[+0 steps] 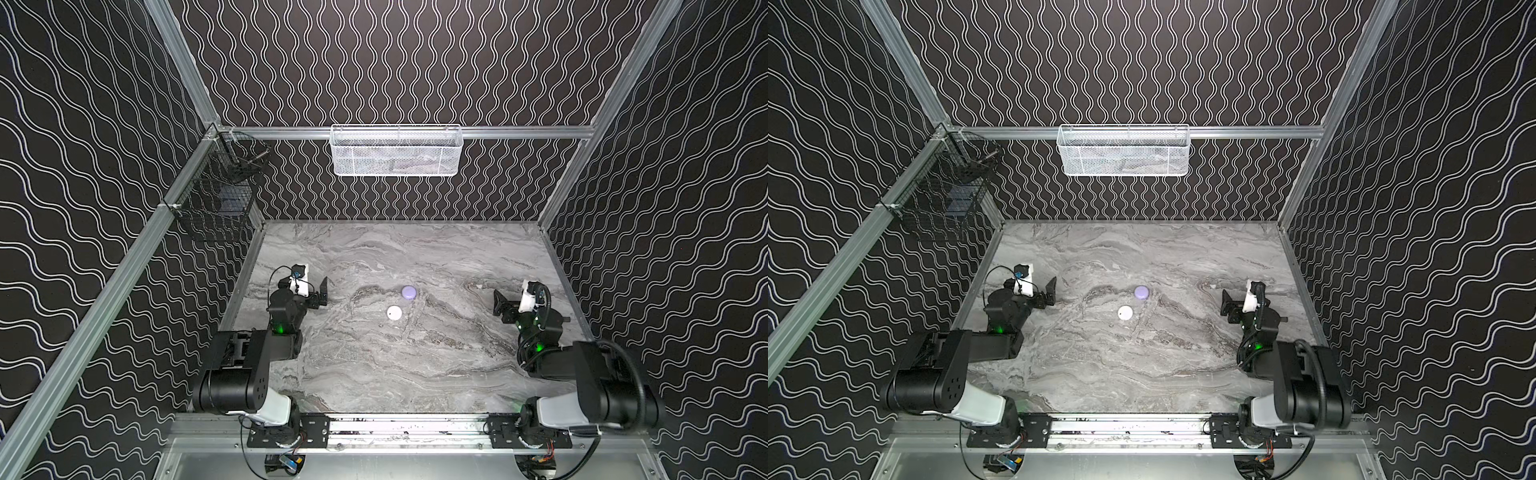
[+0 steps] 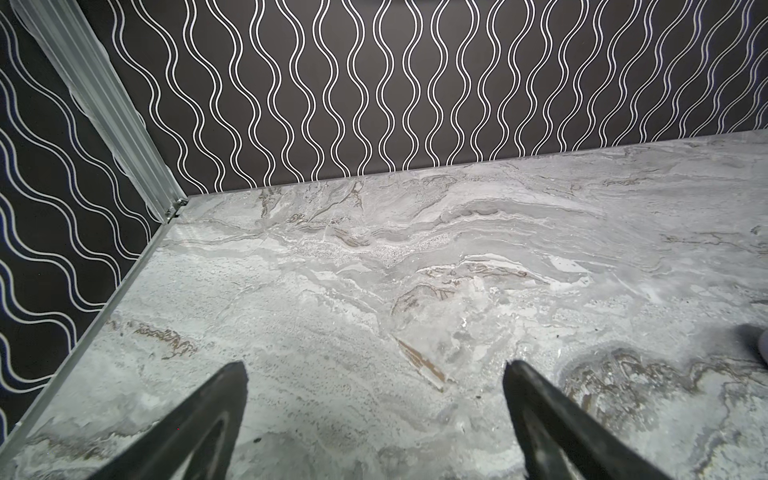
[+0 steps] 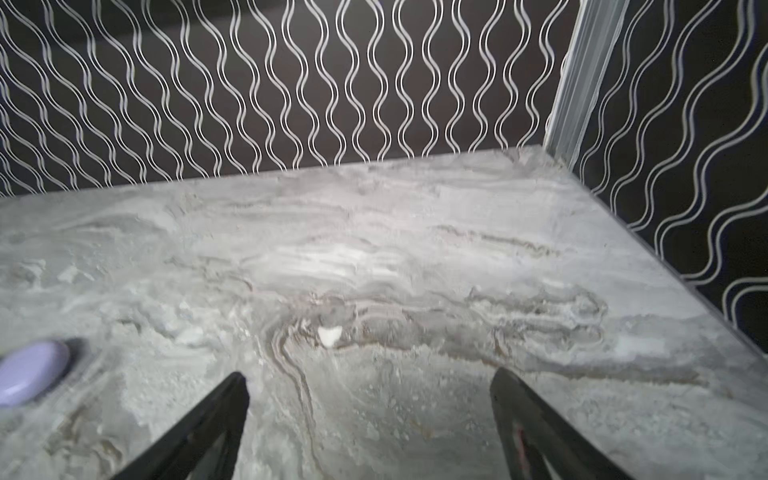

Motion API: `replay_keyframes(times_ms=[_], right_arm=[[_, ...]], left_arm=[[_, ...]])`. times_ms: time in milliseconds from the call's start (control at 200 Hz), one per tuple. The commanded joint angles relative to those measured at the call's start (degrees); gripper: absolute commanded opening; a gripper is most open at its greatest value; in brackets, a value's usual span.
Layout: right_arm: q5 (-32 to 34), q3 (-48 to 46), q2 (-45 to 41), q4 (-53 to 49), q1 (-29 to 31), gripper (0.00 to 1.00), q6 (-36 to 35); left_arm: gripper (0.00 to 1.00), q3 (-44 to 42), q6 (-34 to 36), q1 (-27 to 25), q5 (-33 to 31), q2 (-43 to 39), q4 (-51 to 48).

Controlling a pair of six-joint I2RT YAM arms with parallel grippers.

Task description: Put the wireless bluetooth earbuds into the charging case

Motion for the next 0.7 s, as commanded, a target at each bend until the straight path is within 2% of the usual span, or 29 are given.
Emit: replay_keyframes(times_ms=[0, 55, 145, 250, 360, 455, 571, 696], right_arm=[[1.3, 0.7, 2.2, 9.3, 1.2, 0.95, -1.7], [2.5, 2.9, -1.2, -1.7, 1.2, 0.95, -1.9], [3.3, 1.6, 3.2, 8.6, 1.2, 0.96, -0.2], [4.1, 4.3, -0.3, -2.5, 1.3, 0.97, -0.9], [4.1, 3.1, 2.4, 4.6, 1.3, 0.98, -0.6], [3.7, 4.5, 1.2, -0.6, 1.3, 0.99, -1.0], [3.0, 4.3, 2.3, 1.8, 1.3, 1.0, -1.1], [4.0, 5.4, 2.1, -0.6, 1.3, 1.0, -0.6]], left_arm=[[0.99, 0.4, 0.6, 0.0, -0.3, 0.2, 0.9], [0.99, 0.4, 0.6, -0.1, -0.4, 0.2, 0.8], [0.99, 0.4, 0.6, -0.1, -0.4, 0.2, 0.9], [0.99, 0.5, 0.7, 0.0, -0.5, 0.2, 0.8], [0.99, 0.5, 0.7, 0.0, -0.5, 0.1, 0.6], [0.99, 0.5, 0.7, 0.0, -0.5, 0.1, 0.6], [0.99, 0.5, 0.7, -0.1, -0.5, 0.2, 0.6], [0.99, 0.5, 0.7, -0.1, -0.5, 0.2, 0.6]])
